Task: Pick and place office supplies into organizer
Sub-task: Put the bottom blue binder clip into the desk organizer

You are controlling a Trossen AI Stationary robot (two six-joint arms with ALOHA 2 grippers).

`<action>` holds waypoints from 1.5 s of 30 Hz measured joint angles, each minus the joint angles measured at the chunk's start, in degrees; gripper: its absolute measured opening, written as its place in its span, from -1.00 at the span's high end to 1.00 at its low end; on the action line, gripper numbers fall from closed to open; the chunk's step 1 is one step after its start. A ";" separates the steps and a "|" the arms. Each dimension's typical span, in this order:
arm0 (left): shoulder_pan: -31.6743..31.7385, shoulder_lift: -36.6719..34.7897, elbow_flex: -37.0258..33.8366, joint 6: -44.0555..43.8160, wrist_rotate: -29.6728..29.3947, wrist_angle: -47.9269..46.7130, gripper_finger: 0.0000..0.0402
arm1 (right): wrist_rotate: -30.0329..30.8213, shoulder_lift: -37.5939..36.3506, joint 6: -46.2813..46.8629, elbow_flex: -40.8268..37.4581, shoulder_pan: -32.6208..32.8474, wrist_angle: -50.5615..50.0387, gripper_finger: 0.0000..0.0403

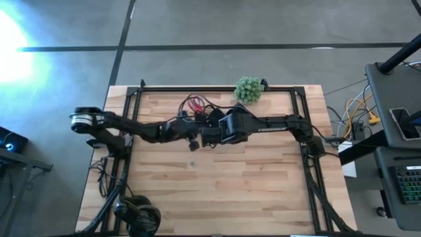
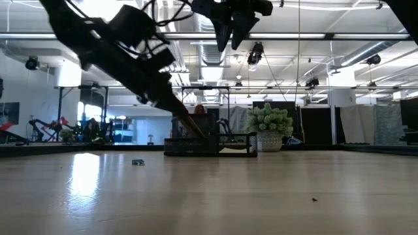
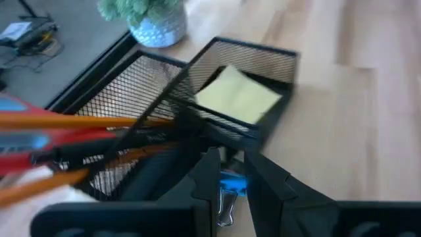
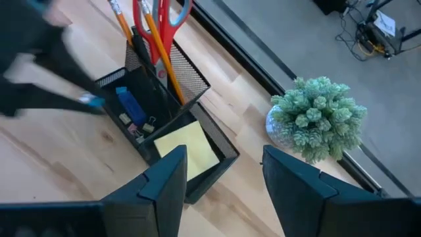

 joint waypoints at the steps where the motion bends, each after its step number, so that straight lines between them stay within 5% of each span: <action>1: 0.77 1.51 1.02 0.88 0.14 -0.01 0.82 | -0.04 -0.05 -0.02 0.00 0.04 -0.02 0.07; 6: 3.81 9.40 5.74 1.52 5.36 -0.10 0.82 | -0.58 -0.07 -0.06 -0.33 0.04 -0.02 0.07; 15: 4.66 16.77 11.54 1.29 2.48 -1.11 0.79 | -0.69 -0.06 -0.18 -0.33 0.07 -0.02 0.07; 28: 4.38 9.59 11.14 -6.24 3.79 -10.51 0.12 | -0.77 -0.07 -0.22 -0.55 0.08 0.00 0.07; 38: 4.64 6.66 11.39 -10.32 3.53 -10.42 0.08 | -0.99 -0.05 -0.34 -0.67 -0.13 0.02 0.07; 45: 2.42 3.06 9.76 -6.39 20.94 -16.61 0.08 | -10.85 -0.05 -4.83 -4.08 -0.12 -0.02 0.07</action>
